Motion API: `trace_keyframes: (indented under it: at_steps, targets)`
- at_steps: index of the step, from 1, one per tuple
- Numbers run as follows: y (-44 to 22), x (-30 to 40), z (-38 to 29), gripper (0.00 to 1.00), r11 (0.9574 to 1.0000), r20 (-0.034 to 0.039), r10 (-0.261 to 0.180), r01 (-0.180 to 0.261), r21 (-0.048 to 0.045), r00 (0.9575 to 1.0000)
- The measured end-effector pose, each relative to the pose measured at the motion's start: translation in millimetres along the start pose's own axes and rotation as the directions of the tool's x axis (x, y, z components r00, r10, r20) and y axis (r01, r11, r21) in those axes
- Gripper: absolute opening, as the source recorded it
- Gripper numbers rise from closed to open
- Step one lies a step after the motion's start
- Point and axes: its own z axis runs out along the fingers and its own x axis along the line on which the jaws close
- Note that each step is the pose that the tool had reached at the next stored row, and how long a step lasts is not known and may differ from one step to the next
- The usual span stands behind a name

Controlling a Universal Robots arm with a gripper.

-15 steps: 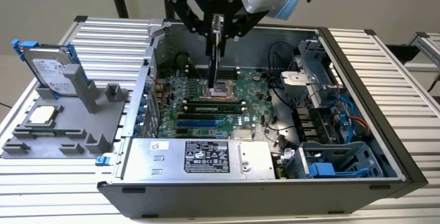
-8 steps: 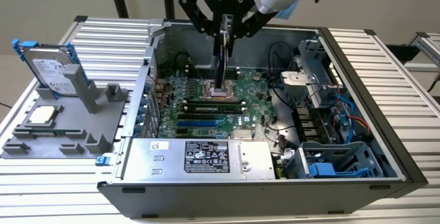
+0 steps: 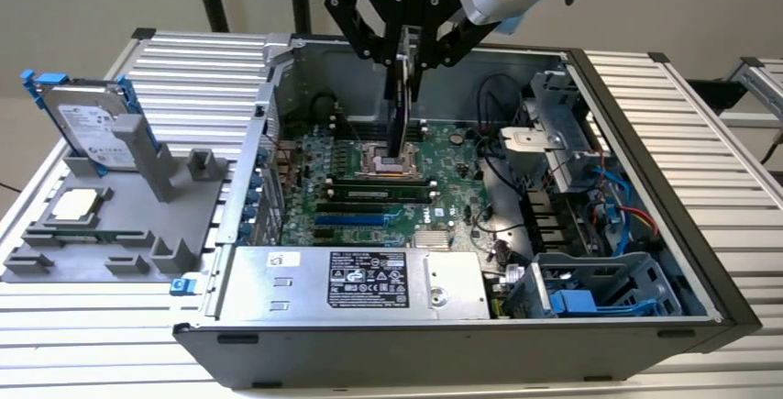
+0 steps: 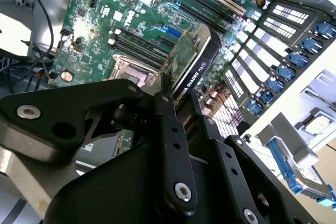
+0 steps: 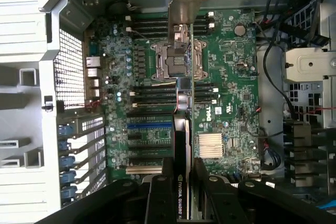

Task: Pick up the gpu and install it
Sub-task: 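Pick up the gpu and move the gpu toward the slot, then insert the gpu into the slot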

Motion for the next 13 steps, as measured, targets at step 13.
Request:
trace_keyframes:
  at_steps: [13]
  targets:
    - [0.0, -0.1, 0.0, 0.00, 1.0000, -0.0004, -0.008, 0.008, 0.0000, 1.0000]
